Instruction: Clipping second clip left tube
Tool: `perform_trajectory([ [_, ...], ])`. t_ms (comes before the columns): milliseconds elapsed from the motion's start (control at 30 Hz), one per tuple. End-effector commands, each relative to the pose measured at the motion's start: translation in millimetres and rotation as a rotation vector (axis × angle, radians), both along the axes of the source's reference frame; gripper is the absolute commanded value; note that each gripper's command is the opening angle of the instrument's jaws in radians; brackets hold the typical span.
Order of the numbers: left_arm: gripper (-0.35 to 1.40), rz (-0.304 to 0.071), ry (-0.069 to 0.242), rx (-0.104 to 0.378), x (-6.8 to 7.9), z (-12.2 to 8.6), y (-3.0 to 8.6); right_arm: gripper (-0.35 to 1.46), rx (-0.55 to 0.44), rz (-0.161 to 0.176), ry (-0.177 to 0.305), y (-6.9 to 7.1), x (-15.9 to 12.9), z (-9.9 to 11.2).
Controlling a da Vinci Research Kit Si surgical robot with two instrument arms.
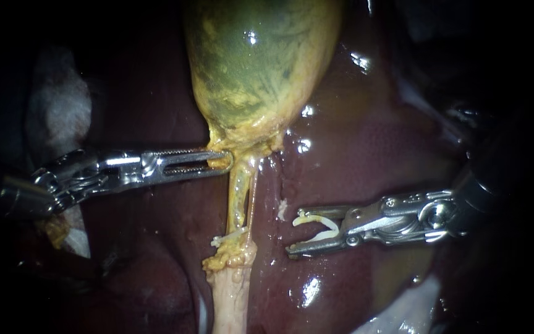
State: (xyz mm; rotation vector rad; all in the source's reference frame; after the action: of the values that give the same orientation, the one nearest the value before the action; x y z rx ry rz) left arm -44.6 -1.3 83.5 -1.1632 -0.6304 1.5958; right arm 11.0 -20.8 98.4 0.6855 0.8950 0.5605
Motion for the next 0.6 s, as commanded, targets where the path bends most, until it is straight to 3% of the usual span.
perform_trajectory([
  [33,-0.35,0.0,0.0,0.0,0.0,0.0,0.0,0.59,0.0,0.0,0.0,0.0,0.0,0.1],
  [600,-0.35,0.0,0.0,0.004,0.8,-1.1,0.0,0.6,-0.001,0.003,-0.002,0.1,0.4,0.3],
])
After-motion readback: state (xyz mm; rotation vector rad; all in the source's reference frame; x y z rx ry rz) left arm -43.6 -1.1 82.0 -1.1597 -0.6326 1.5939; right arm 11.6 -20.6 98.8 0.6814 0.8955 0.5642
